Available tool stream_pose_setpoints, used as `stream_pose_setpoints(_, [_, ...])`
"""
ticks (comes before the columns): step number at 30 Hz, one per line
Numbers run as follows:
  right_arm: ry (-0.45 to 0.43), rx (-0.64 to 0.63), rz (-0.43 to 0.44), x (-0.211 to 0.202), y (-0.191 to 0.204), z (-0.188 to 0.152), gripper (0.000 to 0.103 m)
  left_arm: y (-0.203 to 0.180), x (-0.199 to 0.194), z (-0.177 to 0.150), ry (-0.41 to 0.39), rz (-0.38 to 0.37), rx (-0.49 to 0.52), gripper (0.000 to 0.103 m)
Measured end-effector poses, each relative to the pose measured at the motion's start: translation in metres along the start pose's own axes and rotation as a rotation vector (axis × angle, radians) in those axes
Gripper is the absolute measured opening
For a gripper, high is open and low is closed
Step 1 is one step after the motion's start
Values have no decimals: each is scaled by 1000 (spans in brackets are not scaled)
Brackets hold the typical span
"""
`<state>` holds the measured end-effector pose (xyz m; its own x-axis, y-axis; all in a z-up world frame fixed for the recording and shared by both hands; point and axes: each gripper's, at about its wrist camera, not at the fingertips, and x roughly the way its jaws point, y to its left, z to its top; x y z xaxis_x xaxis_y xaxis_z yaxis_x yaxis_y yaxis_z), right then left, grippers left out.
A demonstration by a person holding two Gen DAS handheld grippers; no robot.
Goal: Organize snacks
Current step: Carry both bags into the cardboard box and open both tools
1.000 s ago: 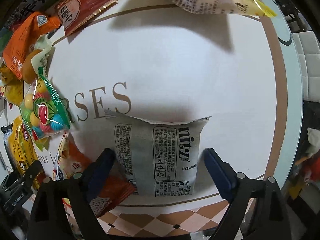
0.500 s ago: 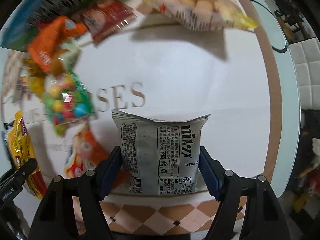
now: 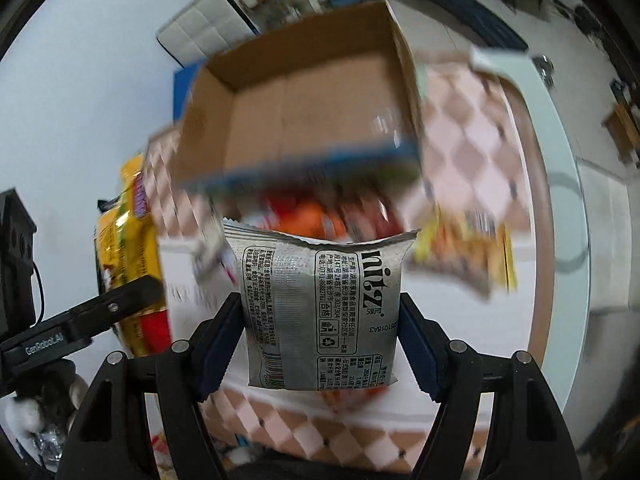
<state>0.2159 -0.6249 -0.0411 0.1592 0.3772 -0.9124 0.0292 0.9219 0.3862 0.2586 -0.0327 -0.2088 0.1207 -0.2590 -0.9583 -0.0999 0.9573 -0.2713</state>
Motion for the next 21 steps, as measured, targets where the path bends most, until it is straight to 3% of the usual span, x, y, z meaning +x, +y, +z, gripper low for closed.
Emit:
stream_pose_setpoints(4, [-34, -21, -22, -4, -4, 66, 77, -2, 17, 71, 1, 30, 4, 88])
stream_pose_setpoints(7, [-29, -15, -32, 5, -20, 111, 77, 3, 45, 121, 47, 52, -12, 88])
stream_pose_setpoints(11, [0, -11, -46, 64, -38, 142, 77, 8, 79, 170, 111, 60, -27, 88])
stream_pose_setpoints(15, [36, -16, -75, 91, -53, 179, 77, 15, 116, 203, 176, 63, -50, 88])
stream_pose_setpoints(21, [87, -47, -127, 170, -54, 180, 77, 14, 158, 216, 257, 72, -62, 88])
